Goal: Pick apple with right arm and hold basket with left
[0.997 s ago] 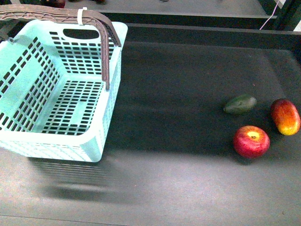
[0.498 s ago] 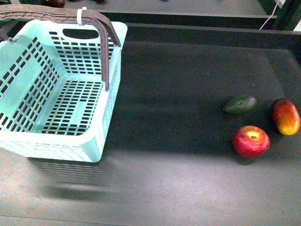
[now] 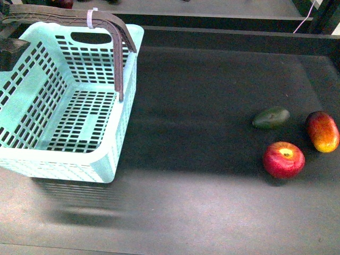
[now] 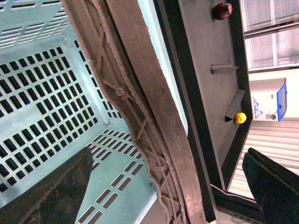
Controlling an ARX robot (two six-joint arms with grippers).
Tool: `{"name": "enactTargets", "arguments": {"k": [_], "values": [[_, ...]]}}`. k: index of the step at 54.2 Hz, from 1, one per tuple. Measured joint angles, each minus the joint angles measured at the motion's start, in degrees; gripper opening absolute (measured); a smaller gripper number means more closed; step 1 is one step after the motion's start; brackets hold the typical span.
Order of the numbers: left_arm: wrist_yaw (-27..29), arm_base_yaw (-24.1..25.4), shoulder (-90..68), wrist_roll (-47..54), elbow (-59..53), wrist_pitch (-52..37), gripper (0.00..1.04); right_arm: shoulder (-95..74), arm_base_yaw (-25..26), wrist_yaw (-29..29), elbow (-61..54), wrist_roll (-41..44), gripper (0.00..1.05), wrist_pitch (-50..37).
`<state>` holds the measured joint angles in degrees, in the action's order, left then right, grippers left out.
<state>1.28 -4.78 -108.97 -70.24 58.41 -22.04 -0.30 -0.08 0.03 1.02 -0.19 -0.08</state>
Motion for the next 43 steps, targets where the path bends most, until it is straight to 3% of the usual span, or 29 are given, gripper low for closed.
{"name": "enactTargets", "arguments": {"k": [28,33,37,43], "values": [[0.3,0.5,-5.3,-2.9,6.2,1.9,0.97,0.0,0.0,0.0,0.0,0.0,0.96,0.0],[0.3,0.5,-5.8,-3.2,6.5,2.2,0.83,0.0,0.0,0.0,0.0,0.0,0.96,0.0],[0.3,0.5,-5.9,-3.8,6.5,2.2,0.64,0.0,0.0,0.0,0.0,0.0,0.96,0.0],[0.2,0.5,-5.9,-4.4,6.5,2.2,0.42,0.0,0.0,0.0,0.0,0.0,0.96,0.0]]}}
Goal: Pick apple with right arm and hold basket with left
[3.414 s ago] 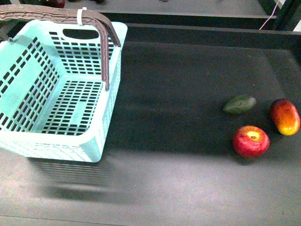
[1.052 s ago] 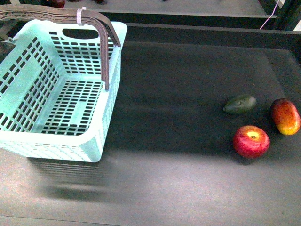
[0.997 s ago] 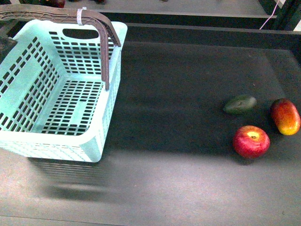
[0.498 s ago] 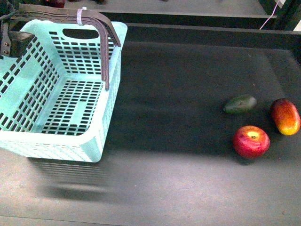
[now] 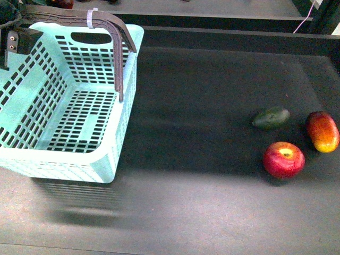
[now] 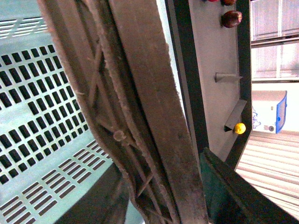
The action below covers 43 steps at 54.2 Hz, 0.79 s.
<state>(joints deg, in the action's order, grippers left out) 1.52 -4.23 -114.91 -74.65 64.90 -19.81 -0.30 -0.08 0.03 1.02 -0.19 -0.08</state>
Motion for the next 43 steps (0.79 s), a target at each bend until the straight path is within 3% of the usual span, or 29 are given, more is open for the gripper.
{"name": "enactTargets", "arguments": {"k": [6,10,43], "values": [[-0.3,0.0,0.0,-2.3,0.1,0.2,0.26,0.0,0.0,0.0,0.0,0.0,0.96,0.0],[-0.7,0.0,0.0,-4.3,0.2,0.4,0.21,0.0,0.0,0.0,0.0,0.0,0.96,0.0],[-2.1,-2.8,9.8,-3.9,-4.5,0.8,0.21,0.0,0.0,0.0,0.0,0.0,0.96,0.0]]}}
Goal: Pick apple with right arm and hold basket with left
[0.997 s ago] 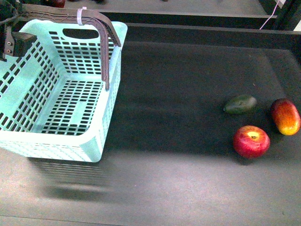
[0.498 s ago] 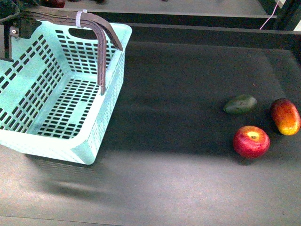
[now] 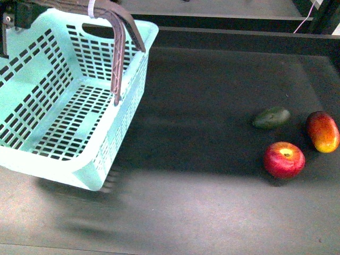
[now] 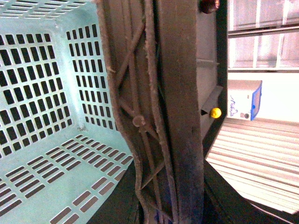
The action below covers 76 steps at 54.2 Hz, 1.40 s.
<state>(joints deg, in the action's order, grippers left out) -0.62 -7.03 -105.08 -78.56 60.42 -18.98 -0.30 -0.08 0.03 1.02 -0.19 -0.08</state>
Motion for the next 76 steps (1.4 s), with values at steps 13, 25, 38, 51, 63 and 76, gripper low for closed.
{"name": "enactTargets", "arguments": {"k": [13,25,38,51,63,76], "values": [[-1.6,-1.2,10.2,0.6,-3.3,3.0,0.21,0.0,0.0,0.0,0.0,0.0,0.96,0.0],[-4.2,-2.0,17.7,3.8,-6.1,6.6,0.2,0.0,0.0,0.0,0.0,0.0,0.96,0.0],[-7.3,-6.7,22.3,10.3,-6.4,11.0,0.2,0.0,0.0,0.0,0.0,0.0,0.96,0.0],[-8.3,-12.5,24.0,11.6,-6.5,11.5,0.2,0.0,0.0,0.0,0.0,0.0,0.96,0.0],[-7.5,-17.7,24.0,12.6,-7.1,10.0,0.2,0.0,0.0,0.0,0.0,0.0,0.96,0.0],[-8.2,-23.3,24.0,15.4,-7.2,9.1,0.2,0.0,0.0,0.0,0.0,0.0,0.96,0.0]]}}
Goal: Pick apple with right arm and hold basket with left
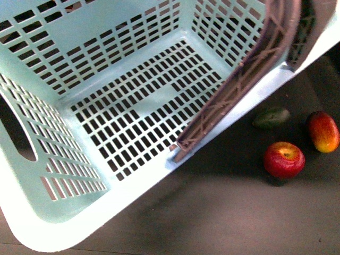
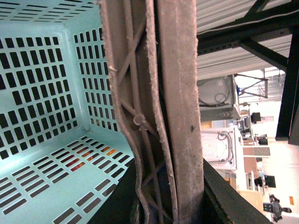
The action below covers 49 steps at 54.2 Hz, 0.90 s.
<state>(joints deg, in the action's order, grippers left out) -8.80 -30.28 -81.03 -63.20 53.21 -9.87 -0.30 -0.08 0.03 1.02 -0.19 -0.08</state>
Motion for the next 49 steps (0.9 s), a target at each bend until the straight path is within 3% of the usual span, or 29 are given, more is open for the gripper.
{"name": "enactTargets", "arguments": {"k": [49], "values": [[0.9,-1.9,-0.3,0.2,0.0,-1.0,0.2,0.0,0.0,0.0,0.0,0.0,0.96,0.0]]}}
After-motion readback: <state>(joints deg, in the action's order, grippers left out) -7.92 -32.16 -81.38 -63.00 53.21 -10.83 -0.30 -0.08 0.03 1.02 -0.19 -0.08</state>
